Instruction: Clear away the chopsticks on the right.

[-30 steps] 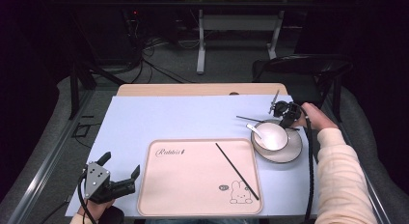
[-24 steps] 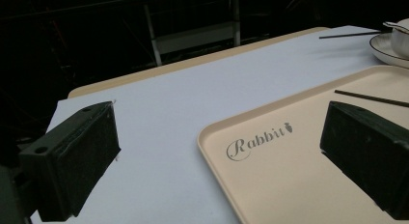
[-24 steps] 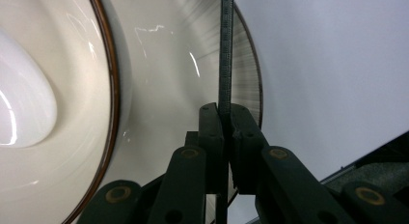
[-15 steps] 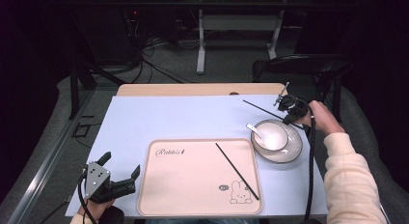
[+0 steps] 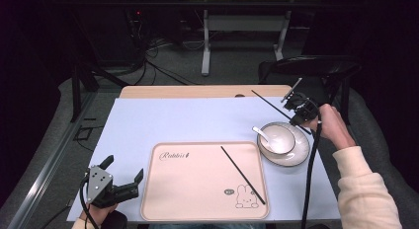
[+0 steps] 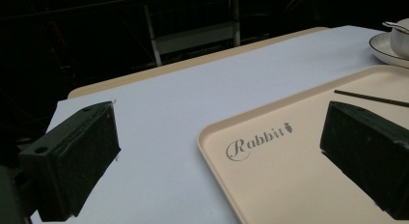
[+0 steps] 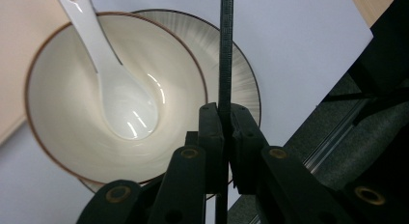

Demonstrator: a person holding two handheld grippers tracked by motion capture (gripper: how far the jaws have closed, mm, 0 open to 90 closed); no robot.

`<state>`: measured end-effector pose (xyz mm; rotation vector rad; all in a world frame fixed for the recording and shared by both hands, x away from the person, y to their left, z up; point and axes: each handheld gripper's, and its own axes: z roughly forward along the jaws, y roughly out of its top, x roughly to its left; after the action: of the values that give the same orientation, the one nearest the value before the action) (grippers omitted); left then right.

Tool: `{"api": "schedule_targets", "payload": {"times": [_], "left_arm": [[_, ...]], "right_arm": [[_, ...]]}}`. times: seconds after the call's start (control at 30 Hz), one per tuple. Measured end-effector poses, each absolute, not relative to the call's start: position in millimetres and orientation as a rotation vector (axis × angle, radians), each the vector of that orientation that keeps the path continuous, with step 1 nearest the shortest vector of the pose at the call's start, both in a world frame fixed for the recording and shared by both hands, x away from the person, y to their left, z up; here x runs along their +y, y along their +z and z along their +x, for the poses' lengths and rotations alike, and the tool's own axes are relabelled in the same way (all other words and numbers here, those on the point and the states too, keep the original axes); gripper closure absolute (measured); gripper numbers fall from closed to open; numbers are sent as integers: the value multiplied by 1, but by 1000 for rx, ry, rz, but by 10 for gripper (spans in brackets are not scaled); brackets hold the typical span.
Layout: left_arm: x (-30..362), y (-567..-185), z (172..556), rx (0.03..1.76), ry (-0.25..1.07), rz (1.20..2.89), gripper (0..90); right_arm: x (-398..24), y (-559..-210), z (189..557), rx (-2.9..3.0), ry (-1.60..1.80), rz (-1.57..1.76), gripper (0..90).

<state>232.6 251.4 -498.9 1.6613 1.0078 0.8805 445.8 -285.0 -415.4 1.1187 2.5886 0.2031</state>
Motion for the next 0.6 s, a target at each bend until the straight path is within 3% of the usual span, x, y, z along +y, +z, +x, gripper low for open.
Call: {"api": "schedule_targets", "payload": {"times": [0.6], "left_arm": [[252,-499,232,1009,879,1655,0]], "right_arm": [[-245,-410,398,2541,309,1260,848]]}}
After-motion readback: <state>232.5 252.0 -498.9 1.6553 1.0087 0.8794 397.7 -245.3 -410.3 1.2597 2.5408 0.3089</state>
